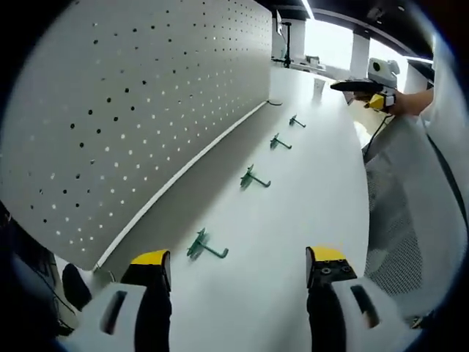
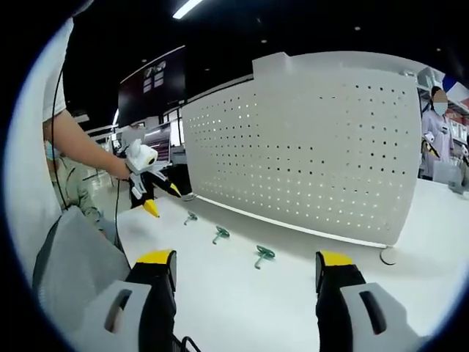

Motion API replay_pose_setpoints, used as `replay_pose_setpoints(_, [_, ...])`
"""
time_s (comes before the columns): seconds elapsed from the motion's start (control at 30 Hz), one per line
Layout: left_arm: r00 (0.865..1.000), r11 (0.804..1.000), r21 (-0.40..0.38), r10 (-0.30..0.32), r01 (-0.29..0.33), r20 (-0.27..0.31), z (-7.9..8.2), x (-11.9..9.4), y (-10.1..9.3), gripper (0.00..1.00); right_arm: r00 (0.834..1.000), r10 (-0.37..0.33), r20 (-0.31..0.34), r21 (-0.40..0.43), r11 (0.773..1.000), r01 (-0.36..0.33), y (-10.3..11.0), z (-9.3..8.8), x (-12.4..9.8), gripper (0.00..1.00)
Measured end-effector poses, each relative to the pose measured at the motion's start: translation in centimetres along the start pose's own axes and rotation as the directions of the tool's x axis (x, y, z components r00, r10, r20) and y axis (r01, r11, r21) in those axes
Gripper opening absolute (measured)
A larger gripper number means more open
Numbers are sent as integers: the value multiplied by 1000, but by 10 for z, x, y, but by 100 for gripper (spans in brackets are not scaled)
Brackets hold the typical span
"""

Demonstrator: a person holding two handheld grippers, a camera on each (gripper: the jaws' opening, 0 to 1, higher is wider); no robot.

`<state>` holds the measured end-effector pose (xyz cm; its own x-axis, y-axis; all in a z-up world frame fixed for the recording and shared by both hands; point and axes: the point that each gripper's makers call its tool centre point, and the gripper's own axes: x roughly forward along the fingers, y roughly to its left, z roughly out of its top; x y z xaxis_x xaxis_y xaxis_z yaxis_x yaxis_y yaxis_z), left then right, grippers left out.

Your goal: Insert the hook assembly into the mounting plate slot until the hook locks in place.

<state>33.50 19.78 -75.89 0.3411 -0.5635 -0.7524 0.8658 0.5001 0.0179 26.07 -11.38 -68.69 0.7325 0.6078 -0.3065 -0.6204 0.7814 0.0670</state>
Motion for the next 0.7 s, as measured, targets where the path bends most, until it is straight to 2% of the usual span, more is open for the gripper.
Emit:
replay_pose_setpoints(0.17, [999,999,40,-16,18,-52,-3,5,9,77,1000,5,-18,4,1000,-5,0,-5,1,76])
replay_pose_setpoints(0.3, [997,997,65,-36,40,-72,-2,9,11,76,999,15,-30,4,1000,-15,2,-7,2,76])
replay_pose_setpoints(0.4, [989,991,110,-63,78,-131,-10,13,12,74,999,26,-40,0,1000,-26,5,-8,3,76])
replay_pose_setpoints(0.5, [986,989,117,-75,93,-151,-12,16,15,74,999,32,-44,-5,999,-32,7,-10,4,76])
replay_pose_setpoints(0.7, [973,972,195,-87,129,-212,-15,21,18,71,998,33,-46,-2,999,-33,7,-10,3,75])
